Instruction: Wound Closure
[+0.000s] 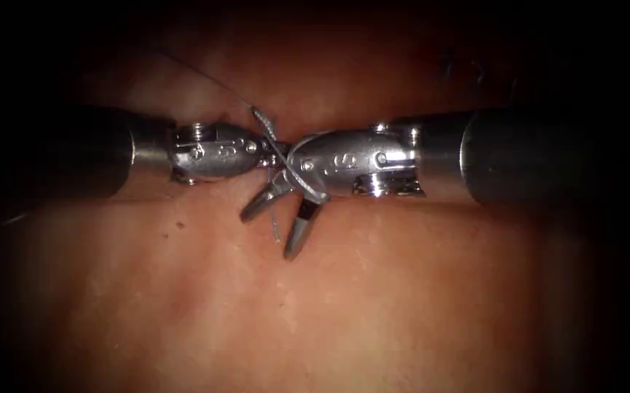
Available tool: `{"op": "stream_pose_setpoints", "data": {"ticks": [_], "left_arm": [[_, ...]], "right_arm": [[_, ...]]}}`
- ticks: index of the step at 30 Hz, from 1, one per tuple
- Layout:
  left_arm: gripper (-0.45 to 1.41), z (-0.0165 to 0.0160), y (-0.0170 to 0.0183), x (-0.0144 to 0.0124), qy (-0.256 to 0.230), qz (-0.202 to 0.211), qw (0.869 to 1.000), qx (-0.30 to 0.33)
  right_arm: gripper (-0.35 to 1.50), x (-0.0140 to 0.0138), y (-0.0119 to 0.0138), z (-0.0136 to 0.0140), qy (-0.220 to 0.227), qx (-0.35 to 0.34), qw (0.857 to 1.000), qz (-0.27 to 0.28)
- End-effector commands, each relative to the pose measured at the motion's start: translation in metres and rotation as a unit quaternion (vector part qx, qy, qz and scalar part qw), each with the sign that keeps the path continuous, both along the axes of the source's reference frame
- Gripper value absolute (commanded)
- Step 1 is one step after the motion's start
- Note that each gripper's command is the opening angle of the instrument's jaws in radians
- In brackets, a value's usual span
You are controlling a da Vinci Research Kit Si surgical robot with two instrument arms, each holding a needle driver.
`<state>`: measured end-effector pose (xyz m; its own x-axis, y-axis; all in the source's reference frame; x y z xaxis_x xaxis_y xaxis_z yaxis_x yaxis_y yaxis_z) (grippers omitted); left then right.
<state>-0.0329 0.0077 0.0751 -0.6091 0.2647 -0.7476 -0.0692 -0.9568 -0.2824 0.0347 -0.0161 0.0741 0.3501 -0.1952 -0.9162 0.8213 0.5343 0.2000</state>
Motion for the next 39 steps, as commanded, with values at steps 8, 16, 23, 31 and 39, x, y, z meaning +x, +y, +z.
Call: {"op": "stream_pose_setpoints", "data": {"ticks": [8, 16, 23, 31, 39], "left_arm": [[-0.45, 0.0005, 0.0003, -0.0003, -0.003, 0.002, 1.000, 0.001], [-0.45, 0.0005, 0.0002, -0.0002, -0.003, 0.001, 1.000, 0.004], [-0.45, 0.0001, 0.0001, 0.0004, -0.002, 0.000, 1.000, 0.005], [-0.45, -0.0017, -0.0012, 0.0031, 0.004, -0.005, 1.000, 0.003], [-0.45, -0.0025, -0.0031, 0.0049, 0.013, -0.010, 1.000, -0.006]], "right_arm": [[0.78, 0.0010, 0.0004, 0.0015, -0.002, -0.057, 0.998, -0.022], [-0.35, 0.0012, -0.0002, 0.0023, -0.013, -0.067, 0.996, -0.049], [-0.35, 0.0010, 0.0001, 0.0024, -0.029, -0.064, 0.995, -0.076], [-0.35, 0.0007, 0.0016, 0.0016, 0.013, -0.036, 0.999, -0.019], [-0.35, -0.0001, 0.0038, 0.0008, 0.024, 0.006, 0.997, 0.078]]}}
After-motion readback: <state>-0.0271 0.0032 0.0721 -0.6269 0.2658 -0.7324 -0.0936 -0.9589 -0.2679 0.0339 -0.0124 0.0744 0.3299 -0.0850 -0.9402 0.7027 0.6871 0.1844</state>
